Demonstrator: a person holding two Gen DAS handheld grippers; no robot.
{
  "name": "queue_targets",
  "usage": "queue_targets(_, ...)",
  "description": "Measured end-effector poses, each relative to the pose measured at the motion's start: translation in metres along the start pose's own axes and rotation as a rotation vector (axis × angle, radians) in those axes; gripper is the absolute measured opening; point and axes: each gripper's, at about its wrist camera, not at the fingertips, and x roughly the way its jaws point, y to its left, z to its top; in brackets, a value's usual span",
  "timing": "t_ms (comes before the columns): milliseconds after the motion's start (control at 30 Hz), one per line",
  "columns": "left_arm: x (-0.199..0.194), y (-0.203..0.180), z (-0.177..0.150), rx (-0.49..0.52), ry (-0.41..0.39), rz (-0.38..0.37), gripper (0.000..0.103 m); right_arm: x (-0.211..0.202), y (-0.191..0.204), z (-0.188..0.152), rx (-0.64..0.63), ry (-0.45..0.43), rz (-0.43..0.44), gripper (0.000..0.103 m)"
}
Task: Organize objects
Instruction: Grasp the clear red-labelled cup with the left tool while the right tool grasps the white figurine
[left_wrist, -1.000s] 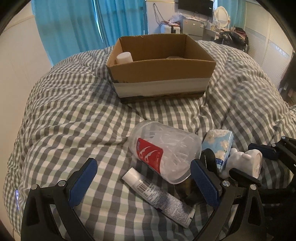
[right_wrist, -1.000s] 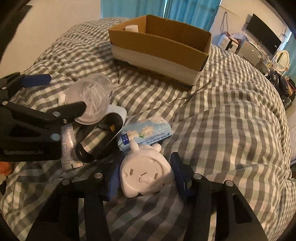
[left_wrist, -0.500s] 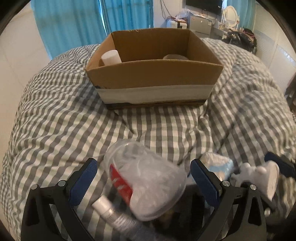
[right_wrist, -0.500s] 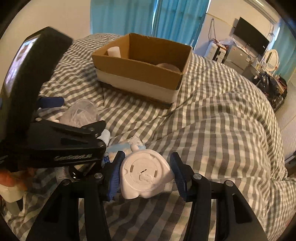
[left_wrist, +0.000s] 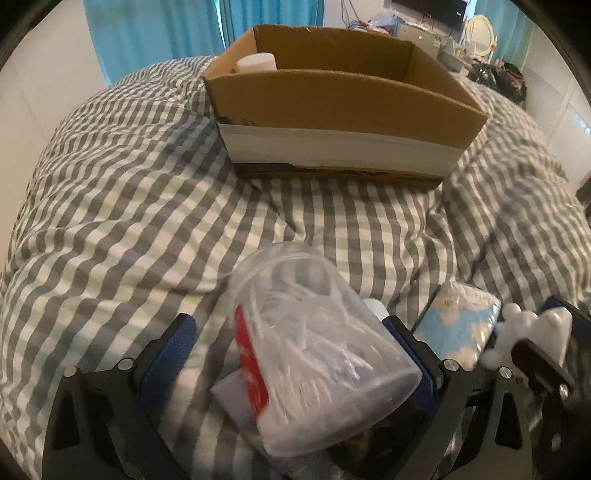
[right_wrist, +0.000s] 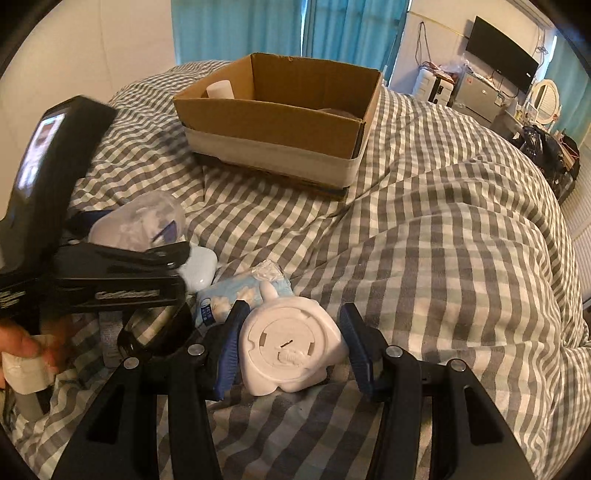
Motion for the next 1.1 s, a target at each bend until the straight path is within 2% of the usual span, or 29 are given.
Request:
queue_targets(133, -0.007, 0.003, -0.009, 0.039, 0.010, -0.002, 0.083, -0.001, 0.002, -0.001, -0.003, 0.000, -0.015, 0.051)
queue_targets(233, -0.006, 0.004, -0.014, 0.047, 0.019, 0.006, 0.060, -0.006, 0.002, -0.002, 0.003, -0.010, -0.036, 0.051)
queue_targets(400, -0.018, 0.005, -0.015, 0.032, 0.003, -0.030, 0.050, -0.014, 0.001, -0.004, 0.013, -0.032, -0.062, 0.051)
queue_targets(467, -0.022, 0.004, -0.014, 0.033, -0.006, -0.034, 0.049, -0.017, 0.001, -0.004, 0.015, -0.038, -0.069, 0.051)
queue_targets(633, -0.030, 0.009, -0.011, 0.014, -0.020, -0.077, 0.050, -0.023, 0.003, -0.004, 0.015, -0.049, -0.083, 0.051)
queue_targets(667, -0.031, 0.008, -0.011, 0.016, -0.021, -0.083, 0.054, -0.024, 0.004, -0.004, 0.015, -0.050, -0.085, 0.051)
queue_targets(767, -0.036, 0.002, -0.008, 0.044, -0.044, -0.085, 0.084, -0.024, 0.005, -0.004, 0.012, -0.049, -0.090, 0.051)
queue_targets(900, -0.031, -0.009, 0.002, 0.093, -0.057, -0.086, 0.085, -0.022, 0.005, -0.003, 0.009, -0.044, -0.086, 0.051)
queue_targets(1033, -0.010, -0.014, 0.007, 0.099, -0.007, -0.079, 0.085, -0.018, 0.003, -0.003, 0.014, -0.036, -0.076, 0.051)
queue_targets(1100, -0.005, -0.011, 0.005, 0.075, 0.009, -0.101, 0.085, -0.017, 0.001, -0.003, 0.018, -0.032, -0.069, 0.051)
